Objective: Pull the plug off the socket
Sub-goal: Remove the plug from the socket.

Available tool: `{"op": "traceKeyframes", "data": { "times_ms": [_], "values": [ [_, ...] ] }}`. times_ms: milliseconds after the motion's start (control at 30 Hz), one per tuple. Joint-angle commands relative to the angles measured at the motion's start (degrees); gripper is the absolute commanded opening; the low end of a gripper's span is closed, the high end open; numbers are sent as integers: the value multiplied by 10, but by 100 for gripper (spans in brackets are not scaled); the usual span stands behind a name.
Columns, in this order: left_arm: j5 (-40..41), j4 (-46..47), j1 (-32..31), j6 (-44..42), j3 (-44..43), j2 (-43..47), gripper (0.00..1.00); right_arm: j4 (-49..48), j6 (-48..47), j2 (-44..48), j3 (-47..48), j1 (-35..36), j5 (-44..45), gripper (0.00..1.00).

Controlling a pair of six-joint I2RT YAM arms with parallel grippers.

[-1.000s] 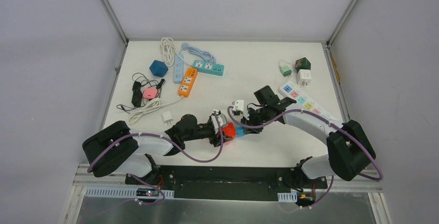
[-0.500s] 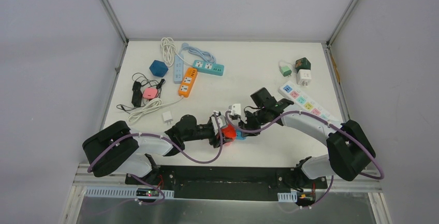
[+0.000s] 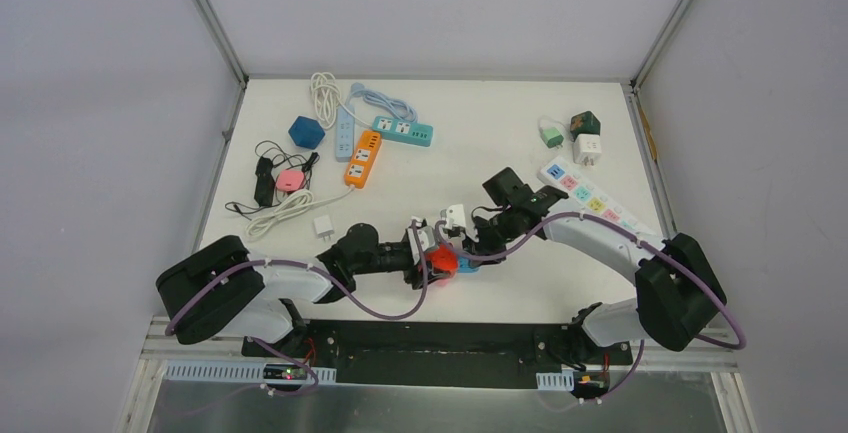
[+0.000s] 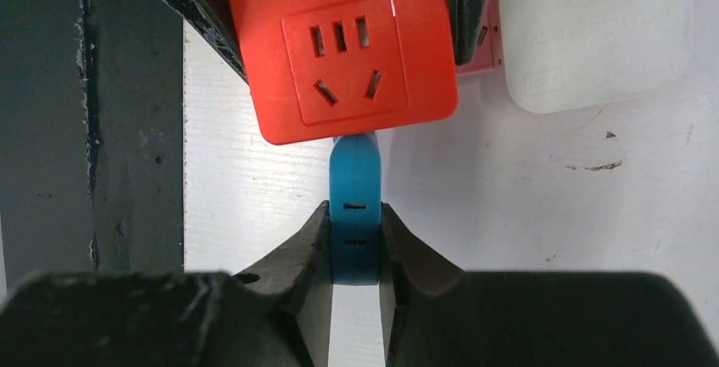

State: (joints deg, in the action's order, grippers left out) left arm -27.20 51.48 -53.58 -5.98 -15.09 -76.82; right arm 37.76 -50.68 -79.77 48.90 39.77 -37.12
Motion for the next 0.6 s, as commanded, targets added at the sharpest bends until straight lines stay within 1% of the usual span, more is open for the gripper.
{"op": "traceKeyframes", "data": {
  "times_ms": [0, 100, 300, 567],
  "values": [
    [-16, -30, 1, -20, -20, -4, 0, 61, -12, 22, 57, 7, -21, 0],
    [-18, -28, 1, -18, -24, -8, 0, 79, -9, 19, 73, 8, -19, 0],
    [-10, 11, 1, -7, -7, 24, 0, 39, -27, 19, 33, 7, -23, 0],
    [1, -29, 1, -14, 4, 106, 0, 34, -26, -4, 30, 3, -59, 0]
  ]
}}
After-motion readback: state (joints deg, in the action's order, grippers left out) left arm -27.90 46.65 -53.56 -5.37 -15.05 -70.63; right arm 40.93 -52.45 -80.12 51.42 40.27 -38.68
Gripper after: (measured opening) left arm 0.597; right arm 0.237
